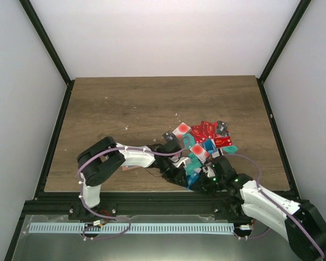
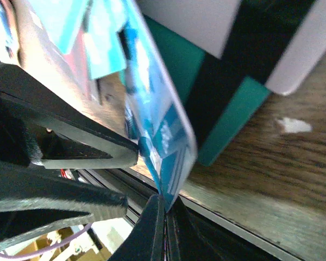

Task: Put the credit cards into the card holder
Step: Pick up the credit card from the center of the board.

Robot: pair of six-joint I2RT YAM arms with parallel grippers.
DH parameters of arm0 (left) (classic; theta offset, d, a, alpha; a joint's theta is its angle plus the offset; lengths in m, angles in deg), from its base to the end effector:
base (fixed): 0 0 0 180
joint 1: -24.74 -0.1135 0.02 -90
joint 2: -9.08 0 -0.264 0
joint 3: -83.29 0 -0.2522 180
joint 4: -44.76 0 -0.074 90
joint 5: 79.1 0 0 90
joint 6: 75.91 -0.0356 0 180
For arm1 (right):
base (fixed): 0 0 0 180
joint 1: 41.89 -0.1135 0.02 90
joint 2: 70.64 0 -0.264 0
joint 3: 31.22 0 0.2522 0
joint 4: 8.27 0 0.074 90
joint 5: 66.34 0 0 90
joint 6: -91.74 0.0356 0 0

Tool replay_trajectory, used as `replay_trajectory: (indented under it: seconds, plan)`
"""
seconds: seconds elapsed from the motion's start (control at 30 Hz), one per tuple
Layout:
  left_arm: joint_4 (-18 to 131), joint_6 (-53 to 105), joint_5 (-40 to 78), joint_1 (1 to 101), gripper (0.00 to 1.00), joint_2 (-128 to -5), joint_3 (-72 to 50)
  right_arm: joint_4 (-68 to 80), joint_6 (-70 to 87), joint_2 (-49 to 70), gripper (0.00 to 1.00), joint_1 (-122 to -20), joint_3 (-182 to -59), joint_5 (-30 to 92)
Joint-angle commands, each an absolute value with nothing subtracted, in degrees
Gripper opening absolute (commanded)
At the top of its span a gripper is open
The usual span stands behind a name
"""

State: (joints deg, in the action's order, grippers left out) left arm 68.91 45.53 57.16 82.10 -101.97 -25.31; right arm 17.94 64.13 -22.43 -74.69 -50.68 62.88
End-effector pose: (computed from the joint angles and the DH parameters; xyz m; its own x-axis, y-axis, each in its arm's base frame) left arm 0.1685 -0.3107 0.1105 -0.8063 0.5902 -0.0386 0.3911 0.4831 -0.7834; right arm 0.0916 0.0858 0.1059 -0.9612 0.1972 0.1927 0.2739 0.6037 0.7487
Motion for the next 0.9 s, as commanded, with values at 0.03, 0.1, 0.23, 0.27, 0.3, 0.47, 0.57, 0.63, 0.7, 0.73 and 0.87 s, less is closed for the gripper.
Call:
replay_trajectory:
  seconds: [0.03, 0.1, 0.23, 0.27, 0.3, 0.47, 0.57, 0.63, 0.7, 0.73, 0.87]
  plan:
    - [74.9, 46.0, 49.8, 80.6, 0.29, -96.1, -26.4, 29.3, 63.0, -27.0, 0.01, -74.2, -56.4, 53.9]
    - [76.3, 46.1, 48.5, 79.7, 0.28, -93.7, -26.1, 32.7, 62.5, -28.5, 0.01, -74.2, -58.3, 52.8]
    - [79.6, 45.7, 46.3, 77.4, 0.29, -88.7, -25.8, 36.8, 60.9, -30.5, 0.01, -74.2, -62.5, 50.7]
    - [80.5, 45.6, 45.8, 76.8, 0.29, -87.4, -25.7, 37.8, 60.4, -30.9, 0.01, -74.2, -63.6, 50.1]
    - [81.1, 45.4, 45.5, 76.2, 0.29, -85.5, -25.6, 38.8, 60.1, -31.2, 0.01, -74.2, -64.7, 49.4]
    - [85.1, 43.9, 44.1, 71.9, 0.29, -79.1, -25.7, 41.4, 58.5, -32.2, 0.01, -74.2, -69.3, 47.8]
    - [87.5, 42.7, 43.9, 68.8, 0.29, -75.5, -26.0, 41.9, 57.3, -32.1, 0.01, -74.2, -72.5, 47.6]
    - [89.3, 41.7, 44.1, 66.8, 0.29, -73.5, -25.9, 42.2, 56.4, -31.7, 0.01, -74.2, -74.7, 47.4]
    - [91.0, 40.6, 44.6, 64.9, 0.29, -71.5, -25.7, 42.0, 55.6, -31.3, 0.01, -74.2, -76.8, 47.5]
    - [91.7, 40.1, 45.2, 64.0, 0.29, -70.8, -25.5, 41.6, 55.1, -31.0, 0.01, -74.2, -77.6, 47.7]
    - [93.6, 38.1, 48.1, 61.4, 0.3, -67.7, -24.8, 38.6, 53.4, -29.8, 0.01, -74.2, -80.7, 49.5]
